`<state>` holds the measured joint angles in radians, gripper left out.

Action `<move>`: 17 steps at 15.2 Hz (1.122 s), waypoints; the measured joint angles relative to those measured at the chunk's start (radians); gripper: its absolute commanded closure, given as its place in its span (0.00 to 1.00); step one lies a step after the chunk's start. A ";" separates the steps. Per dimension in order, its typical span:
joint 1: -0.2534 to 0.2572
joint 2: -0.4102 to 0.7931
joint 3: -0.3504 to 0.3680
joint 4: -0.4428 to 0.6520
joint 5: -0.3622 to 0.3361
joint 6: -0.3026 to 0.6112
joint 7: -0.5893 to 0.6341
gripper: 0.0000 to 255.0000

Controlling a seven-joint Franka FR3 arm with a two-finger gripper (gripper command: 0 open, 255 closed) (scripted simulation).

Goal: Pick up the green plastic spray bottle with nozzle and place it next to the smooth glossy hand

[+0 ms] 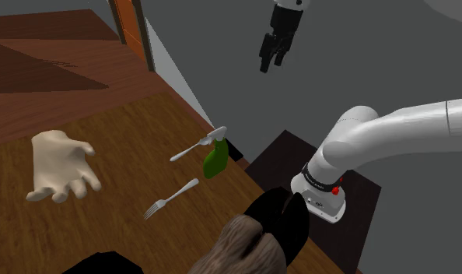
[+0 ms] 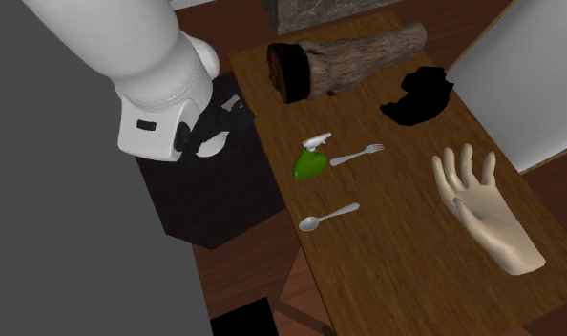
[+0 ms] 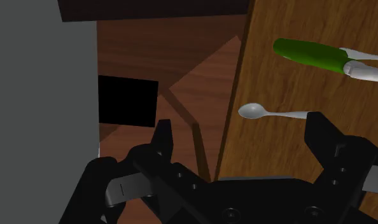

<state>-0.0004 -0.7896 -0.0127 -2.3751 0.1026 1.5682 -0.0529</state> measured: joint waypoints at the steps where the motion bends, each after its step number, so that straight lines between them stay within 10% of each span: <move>1: 0.000 0.000 0.000 0.000 0.000 0.000 0.000 0.00; 17: 0.363 0.201 0.095 -0.133 0.046 0.362 -0.583 0.00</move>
<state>0.3629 -0.5887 0.0822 -2.5085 0.1487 1.9306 -0.6355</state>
